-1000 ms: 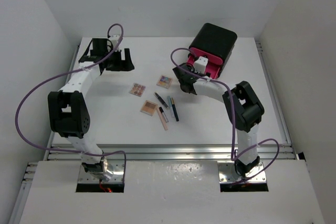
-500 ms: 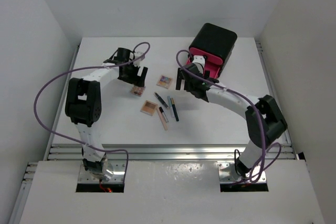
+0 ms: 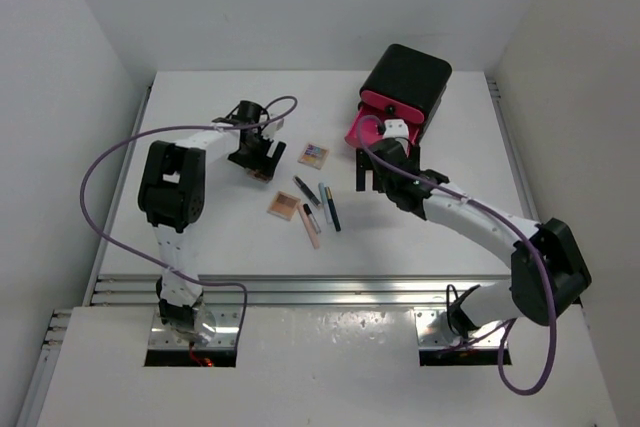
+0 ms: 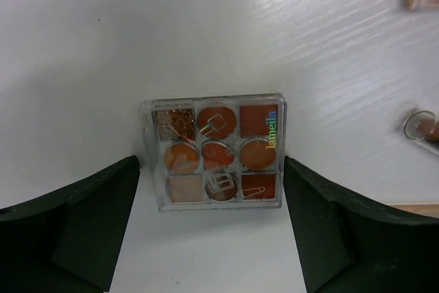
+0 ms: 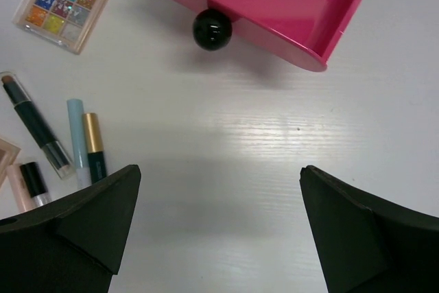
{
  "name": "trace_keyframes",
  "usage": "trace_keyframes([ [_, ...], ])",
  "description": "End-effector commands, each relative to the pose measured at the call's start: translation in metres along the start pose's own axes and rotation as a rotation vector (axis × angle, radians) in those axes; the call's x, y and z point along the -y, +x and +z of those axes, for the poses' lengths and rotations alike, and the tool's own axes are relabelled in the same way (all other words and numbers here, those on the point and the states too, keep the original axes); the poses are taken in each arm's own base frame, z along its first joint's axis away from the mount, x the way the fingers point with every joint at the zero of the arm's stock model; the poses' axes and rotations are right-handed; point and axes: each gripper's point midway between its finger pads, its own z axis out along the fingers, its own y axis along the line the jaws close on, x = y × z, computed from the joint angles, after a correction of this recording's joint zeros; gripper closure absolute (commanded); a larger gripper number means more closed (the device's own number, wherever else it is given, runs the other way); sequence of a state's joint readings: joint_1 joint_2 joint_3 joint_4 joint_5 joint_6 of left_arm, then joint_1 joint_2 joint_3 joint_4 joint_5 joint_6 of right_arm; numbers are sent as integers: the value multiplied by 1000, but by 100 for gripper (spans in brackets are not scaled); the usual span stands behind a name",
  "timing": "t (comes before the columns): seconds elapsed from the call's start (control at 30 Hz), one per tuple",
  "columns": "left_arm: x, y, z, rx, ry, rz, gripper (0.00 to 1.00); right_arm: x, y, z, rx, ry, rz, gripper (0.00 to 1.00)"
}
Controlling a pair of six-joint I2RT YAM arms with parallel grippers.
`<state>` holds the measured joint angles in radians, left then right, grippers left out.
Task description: Organize the makeup
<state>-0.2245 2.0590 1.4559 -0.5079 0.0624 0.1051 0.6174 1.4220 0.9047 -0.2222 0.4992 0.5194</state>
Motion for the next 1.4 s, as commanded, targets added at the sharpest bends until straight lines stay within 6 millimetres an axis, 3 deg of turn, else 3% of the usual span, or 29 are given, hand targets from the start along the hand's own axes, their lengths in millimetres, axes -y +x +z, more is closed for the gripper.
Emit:
trace_keyframes([
  [0.0, 7, 8, 16, -41, 17, 12, 11, 13, -14, -6, 65, 34, -13, 0],
  [0.33, 24, 24, 22, -80, 83, 26, 33, 41, -25, -18, 141, 139, -27, 0],
  [0.37, 26, 24, 22, -79, 92, 26, 44, 44, -26, -19, 146, 145, -21, 0],
  [0.4, 25, 21, 18, -68, 90, 27, 47, 47, -27, -20, 150, 160, -19, 0],
  [0.53, 24, 11, 8, -47, 86, 29, 49, 61, -28, -21, 159, 201, 22, 0],
  [0.63, 17, -17, -10, 3, 57, 25, 51, 76, -31, -25, 170, 224, 79, 0],
  [0.67, 13, -41, -24, 58, 38, 20, 51, 77, -32, -26, 172, 223, 97, 0],
  [0.77, 9, -71, -46, 109, 20, -9, 54, 95, -33, -30, 175, 259, 139, 0],
  [0.8, 5, -98, -64, 176, 10, -15, 54, 100, -34, -33, 180, 266, 154, 0],
  [0.83, 4, -109, -74, 200, 6, -13, 56, 109, -34, -32, 176, 281, 170, 1],
  [0.9, 17, -149, -104, 307, 12, -4, 56, 122, -30, -35, 179, 300, 195, 1],
  [0.97, 29, -171, -115, 362, 13, 7, 56, 126, -21, -33, 156, 291, 204, 1],
  [1.03, 57, -207, -139, 464, 31, 45, 56, 135, -15, -34, 139, 296, 225, 1],
  [1.07, 68, -213, -132, 466, 40, 35, 56, 138, -13, -36, 135, 302, 231, 1],
  [1.1, 92, -224, -134, 499, 67, 57, 56, 139, -13, -38, 137, 301, 231, 1],
  [1.17, 118, -251, -146, 595, 103, 51, 56, 141, -11, -40, 131, 302, 233, 1],
  [1.2, 131, -254, -138, 603, 121, 54, 56, 142, -14, -42, 138, 301, 236, 1],
  [1.23, 154, -262, -146, 640, 151, 70, 56, 143, -11, -44, 128, 306, 225, 1],
  [1.3, 177, -276, -151, 712, 176, 77, 56, 143, -12, -45, 118, 304, 212, 3],
  [1.37, 205, -281, -145, 740, 205, 92, 56, 144, -16, -50, 113, 305, 204, 3],
])
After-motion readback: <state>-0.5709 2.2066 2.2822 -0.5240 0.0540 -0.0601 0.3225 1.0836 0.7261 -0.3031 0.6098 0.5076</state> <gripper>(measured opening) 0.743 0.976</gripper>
